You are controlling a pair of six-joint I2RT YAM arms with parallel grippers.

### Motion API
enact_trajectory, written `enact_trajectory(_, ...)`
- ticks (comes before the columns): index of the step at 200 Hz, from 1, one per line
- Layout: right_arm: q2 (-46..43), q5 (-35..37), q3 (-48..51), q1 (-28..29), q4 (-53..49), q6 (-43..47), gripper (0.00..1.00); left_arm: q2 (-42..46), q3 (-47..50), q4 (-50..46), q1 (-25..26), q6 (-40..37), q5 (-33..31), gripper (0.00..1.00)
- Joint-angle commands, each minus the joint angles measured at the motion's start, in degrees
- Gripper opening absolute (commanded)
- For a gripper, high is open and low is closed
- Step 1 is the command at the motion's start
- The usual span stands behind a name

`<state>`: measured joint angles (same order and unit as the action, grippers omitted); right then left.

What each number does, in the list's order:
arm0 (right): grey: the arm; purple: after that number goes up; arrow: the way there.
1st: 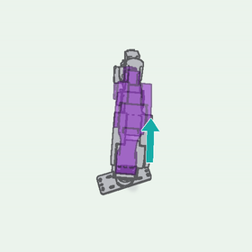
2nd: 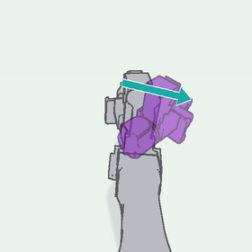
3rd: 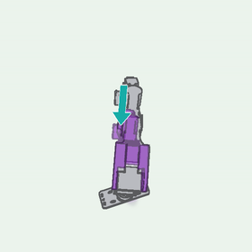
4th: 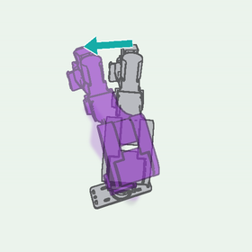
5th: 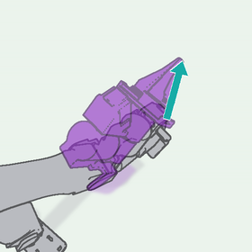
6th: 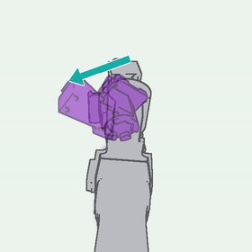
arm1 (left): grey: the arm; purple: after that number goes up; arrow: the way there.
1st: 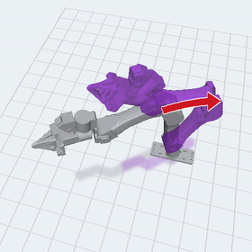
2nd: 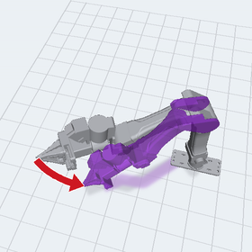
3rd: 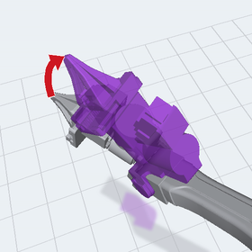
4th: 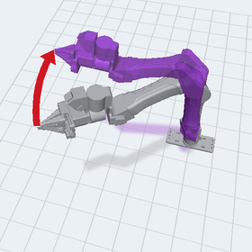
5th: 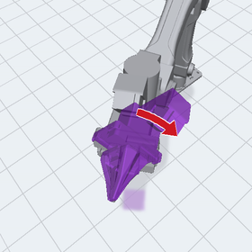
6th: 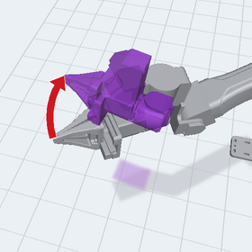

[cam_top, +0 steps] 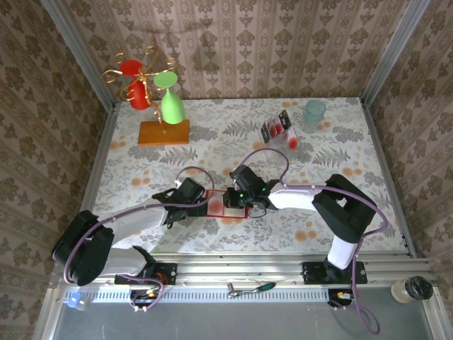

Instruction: Put the credit cards into the card holder

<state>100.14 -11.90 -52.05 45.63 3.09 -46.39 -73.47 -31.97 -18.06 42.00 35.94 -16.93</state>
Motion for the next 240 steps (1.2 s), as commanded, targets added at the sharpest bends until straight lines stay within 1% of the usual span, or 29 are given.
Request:
enact_trajectory(1,-0.99,2.06,-1.11,-0.67,-3.9,1.8,0.1,0.68,-2.24,-1.79,-1.91,-2.4,0.39,1.0)
enact_trajectory(53,3.24,1.71,-4.98,-0.86,-4.85,2.53,0.09,-2.65,-3.93,-0.98,-5.28,-5.0,0.75,1.0)
enact_trajectory(131,6.03,1.53,-7.56,-0.81,-5.57,2.88,0.09,-6.54,-4.75,0.83,-5.35,-6.06,1.74,1.0)
enact_trajectory(240,9.14,0.31,-9.51,-0.82,-5.26,2.55,0.09,-9.49,-5.05,2.46,-4.93,-5.98,2.78,1.0)
